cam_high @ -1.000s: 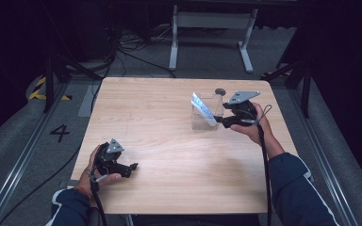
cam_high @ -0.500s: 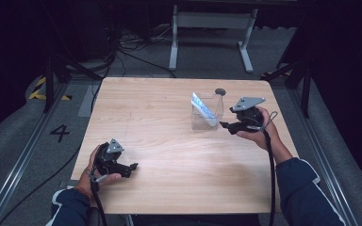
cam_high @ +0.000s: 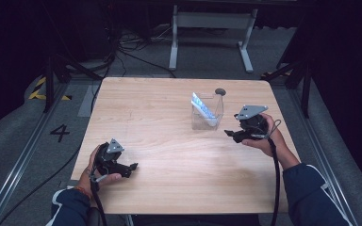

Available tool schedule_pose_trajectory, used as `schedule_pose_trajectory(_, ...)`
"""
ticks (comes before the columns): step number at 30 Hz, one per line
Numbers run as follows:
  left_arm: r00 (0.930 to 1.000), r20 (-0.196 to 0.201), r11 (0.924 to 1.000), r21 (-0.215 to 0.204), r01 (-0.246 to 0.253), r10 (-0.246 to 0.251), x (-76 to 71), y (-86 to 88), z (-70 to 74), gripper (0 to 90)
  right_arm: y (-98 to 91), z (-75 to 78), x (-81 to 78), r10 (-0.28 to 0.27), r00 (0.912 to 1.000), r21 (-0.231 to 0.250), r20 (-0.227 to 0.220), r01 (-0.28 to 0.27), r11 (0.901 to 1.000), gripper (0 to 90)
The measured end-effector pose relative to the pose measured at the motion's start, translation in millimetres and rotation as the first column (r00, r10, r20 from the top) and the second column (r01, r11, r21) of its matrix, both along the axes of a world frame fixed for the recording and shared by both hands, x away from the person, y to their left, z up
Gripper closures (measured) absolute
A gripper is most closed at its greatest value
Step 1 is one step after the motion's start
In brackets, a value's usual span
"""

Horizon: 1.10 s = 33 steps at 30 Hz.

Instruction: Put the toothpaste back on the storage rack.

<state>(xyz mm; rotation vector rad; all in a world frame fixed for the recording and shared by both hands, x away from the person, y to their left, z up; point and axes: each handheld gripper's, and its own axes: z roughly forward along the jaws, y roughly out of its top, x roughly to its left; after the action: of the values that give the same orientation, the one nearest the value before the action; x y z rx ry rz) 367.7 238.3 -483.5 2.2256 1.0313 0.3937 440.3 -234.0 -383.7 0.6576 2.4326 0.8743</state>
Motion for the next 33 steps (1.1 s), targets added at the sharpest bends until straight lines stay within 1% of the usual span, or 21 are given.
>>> schedule_pose_trajectory(3,1.0000,0.000,1.0000,0.000,0.000,0.000,0.0,0.0,0.0,0.3,-5.0,-6.9,-4.6,-0.014,0.9999,-0.013,-0.009,0.014,0.9998,29.3)
schedule_pose_trajectory(4,1.0000,0.000,1.0000,0.000,0.000,0.000,0.0,0.0,0.0,0.3,-5.0,-6.9,-4.6,-0.014,0.9999,-0.013,-0.009,0.014,0.9998,29.3)
schedule_pose_trajectory(7,1.0000,0.000,1.0000,0.001,0.000,0.000,0.0,0.0,0.0,0.3,-8.7,-14.4,-8.0,-0.014,0.9995,-0.037,-0.030,0.013,0.9992,29.3)
schedule_pose_trajectory(9,1.0000,0.000,1.0000,0.000,0.000,0.000,0.0,0.0,0.0,0.3,-10.1,-18.3,-10.7,-0.011,0.9996,-0.041,-0.025,0.010,0.9991,29.5)
schedule_pose_trajectory(12,1.0000,0.000,1.0000,0.000,0.000,0.000,0.0,0.0,0.0,0.3,-13.3,-25.2,-17.2,-0.012,0.9991,-0.041,-0.040,0.010,0.9991,29.3)
schedule_pose_trajectory(14,1.0000,0.000,1.0000,0.000,0.000,0.000,0.0,0.0,0.0,0.3,-14.2,-26.7,-18.1,-0.008,0.9992,-0.043,-0.039,0.007,0.9990,29.3)
schedule_pose_trajectory(16,1.0000,0.000,1.0000,0.000,0.000,0.000,0.0,0.0,0.0,0.3,-16.2,-29.2,-21.1,-0.011,0.9989,-0.042,-0.045,0.009,0.9991,29.1)
schedule_pose_trajectory(18,1.0000,0.000,1.0000,0.000,0.000,0.000,0.0,0.0,0.0,0.3,-18.8,-32.0,-24.5,-0.014,0.9991,-0.043,-0.039,0.012,0.9990,29.1)
schedule_pose_trajectory(19,1.0000,0.000,1.0000,0.000,0.000,0.000,0.0,0.0,0.0,0.3,-19.8,-33.0,-25.9,-0.012,0.9989,-0.039,-0.046,0.010,0.9992,29.1)
schedule_pose_trajectory(20,1.0000,0.000,1.0000,0.000,0.000,0.000,0.0,0.0,0.0,0.3,-21.6,-34.7,-27.6,-0.010,0.9993,-0.039,-0.036,0.008,0.9992,29.1)
schedule_pose_trajectory(22,1.0000,0.000,1.0000,0.000,0.000,0.000,0.0,0.0,0.0,0.3,-24.7,-37.3,-31.2,-0.018,0.9990,-0.037,-0.041,0.016,0.9992,29.2)
schedule_pose_trajectory(26,1.0000,0.000,1.0000,0.000,0.000,0.000,0.0,0.0,0.0,0.3,-33.0,-43.8,-38.3,-0.020,0.9987,-0.024,-0.047,0.019,0.9995,29.1)
schedule_pose_trajectory(31,1.0000,0.000,1.0000,0.000,0.000,0.000,0.0,0.0,0.0,0.3,-44.6,-48.7,-45.6,-0.032,0.9985,-0.008,-0.044,0.032,0.9995,28.6)
schedule_pose_trajectory(32,1.0000,-0.001,1.0000,0.000,0.000,0.000,0.0,0.0,0.0,0.3,-47.1,-49.7,-47.2,-0.033,0.9986,0.002,-0.042,0.033,0.9995,28.6)
schedule_pose_trajectory(33,1.0000,-0.001,1.0000,0.000,0.000,0.000,0.0,0.0,0.0,0.3,-47.1,-49.7,-47.2,-0.033,0.9986,0.002,-0.042,0.033,0.9995,28.6)
